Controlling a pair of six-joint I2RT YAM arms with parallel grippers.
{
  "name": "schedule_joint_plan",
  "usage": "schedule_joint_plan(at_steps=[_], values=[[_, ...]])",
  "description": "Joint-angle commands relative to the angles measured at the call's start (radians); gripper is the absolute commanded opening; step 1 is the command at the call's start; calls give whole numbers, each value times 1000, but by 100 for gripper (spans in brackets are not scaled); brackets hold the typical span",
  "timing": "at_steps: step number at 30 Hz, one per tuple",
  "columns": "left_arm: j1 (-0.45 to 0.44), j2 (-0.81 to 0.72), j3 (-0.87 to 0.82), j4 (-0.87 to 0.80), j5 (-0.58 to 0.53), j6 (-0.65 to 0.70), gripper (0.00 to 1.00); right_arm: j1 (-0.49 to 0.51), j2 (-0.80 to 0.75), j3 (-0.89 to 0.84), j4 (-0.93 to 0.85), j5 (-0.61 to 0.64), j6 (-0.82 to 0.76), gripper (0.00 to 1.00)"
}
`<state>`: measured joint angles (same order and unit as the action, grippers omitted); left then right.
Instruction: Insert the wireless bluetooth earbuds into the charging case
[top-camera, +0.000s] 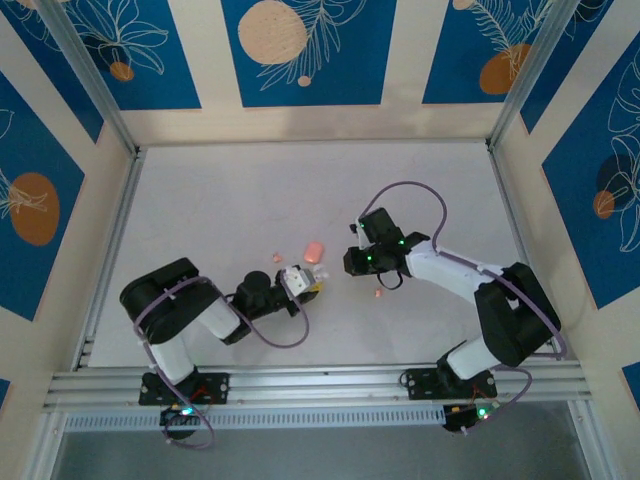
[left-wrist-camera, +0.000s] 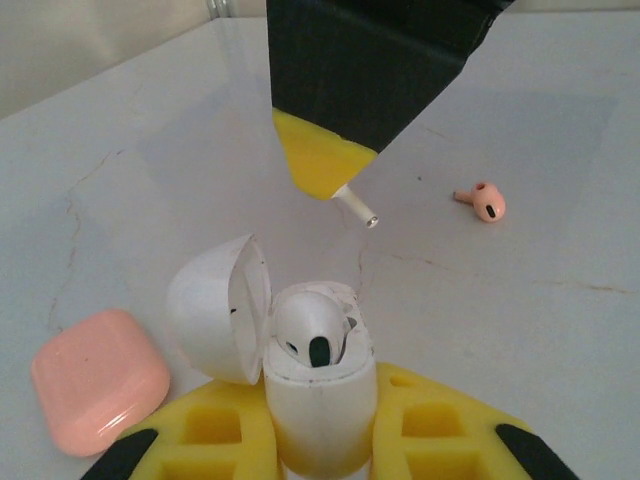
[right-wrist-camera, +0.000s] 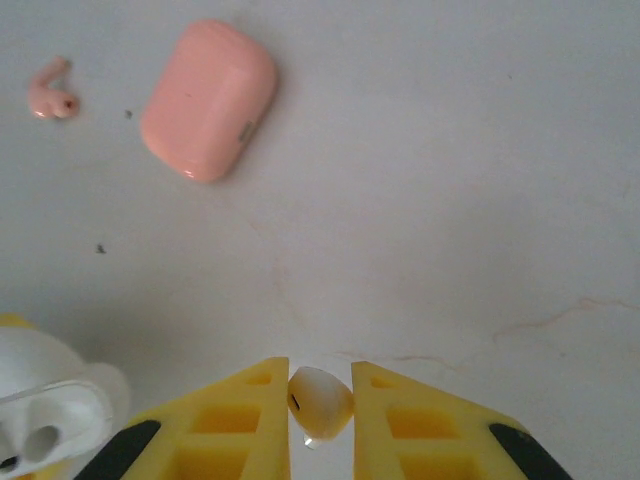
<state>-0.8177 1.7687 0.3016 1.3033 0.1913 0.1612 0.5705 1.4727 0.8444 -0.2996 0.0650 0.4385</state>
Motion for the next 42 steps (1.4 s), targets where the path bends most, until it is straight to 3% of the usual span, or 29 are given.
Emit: schedule_joint_plan(at_steps=[1, 20, 42], values=[[-16, 37, 25, 102, 27, -41, 15, 12, -53, -32, 112, -49, 12, 19], [-18, 76, 68, 103, 7, -84, 14, 99, -123, -70, 240, -7, -14, 19], [-19, 10, 82, 103, -18, -119, 15, 141, -120, -64, 219, 42, -46, 19]])
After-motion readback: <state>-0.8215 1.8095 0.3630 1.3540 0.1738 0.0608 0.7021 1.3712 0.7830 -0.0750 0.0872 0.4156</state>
